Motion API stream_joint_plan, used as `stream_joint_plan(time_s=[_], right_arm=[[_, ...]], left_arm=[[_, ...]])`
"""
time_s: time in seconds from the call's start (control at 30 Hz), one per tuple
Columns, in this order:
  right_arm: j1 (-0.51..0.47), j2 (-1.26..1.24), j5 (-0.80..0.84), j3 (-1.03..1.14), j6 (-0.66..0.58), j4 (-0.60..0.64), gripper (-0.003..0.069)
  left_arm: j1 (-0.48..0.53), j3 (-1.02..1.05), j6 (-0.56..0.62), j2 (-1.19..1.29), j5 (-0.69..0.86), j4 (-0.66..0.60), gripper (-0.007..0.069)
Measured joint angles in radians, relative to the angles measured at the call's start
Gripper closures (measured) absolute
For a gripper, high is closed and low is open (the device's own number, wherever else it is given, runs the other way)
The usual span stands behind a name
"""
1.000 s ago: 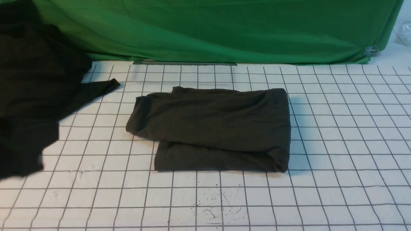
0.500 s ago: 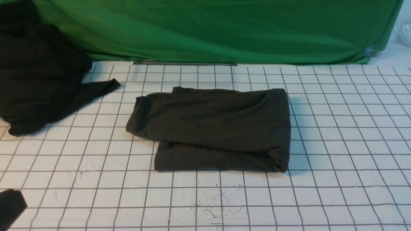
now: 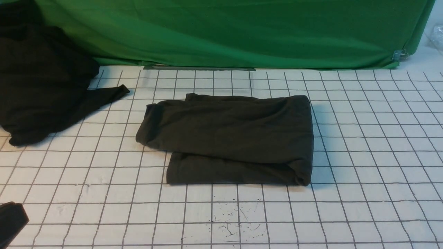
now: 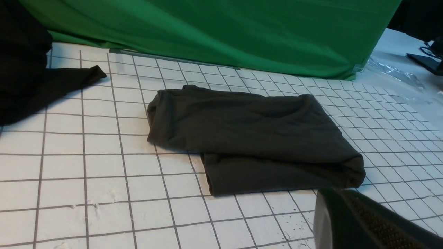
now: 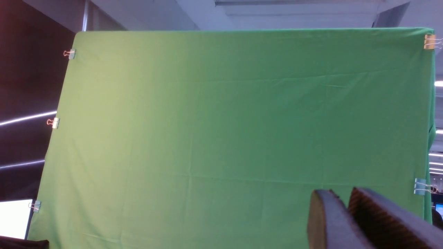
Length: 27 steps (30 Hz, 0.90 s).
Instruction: Fold a long-sleeved shirt over a white checkered tablecloth.
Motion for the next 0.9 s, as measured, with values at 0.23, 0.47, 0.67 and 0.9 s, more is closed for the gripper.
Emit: stream_joint_plan(time_s=[0.23,0.47,0.67,0.9], right_arm=[[0.0,0.0,0.0,0.0,0.0,0.0,0.0555],[0.0,0.0,0.0,0.0,0.0,0.0,0.054],[0.0,0.0,0.0,0.0,0.0,0.0,0.0533],[0.0,0.0,0.0,0.0,0.0,0.0,0.0512]], left_arm=[[0.0,0.0,0.0,0.0,0.0,0.0,0.0622],[0.001,0.04,0.089,-0.001,-0.108,0.077,0.0622],[0.086,0.215,0.105,-0.031,-0.363,0.165,0.0622],[0.223,0.452,0.104,-0.11,-0.534,0.208,0.0621]])
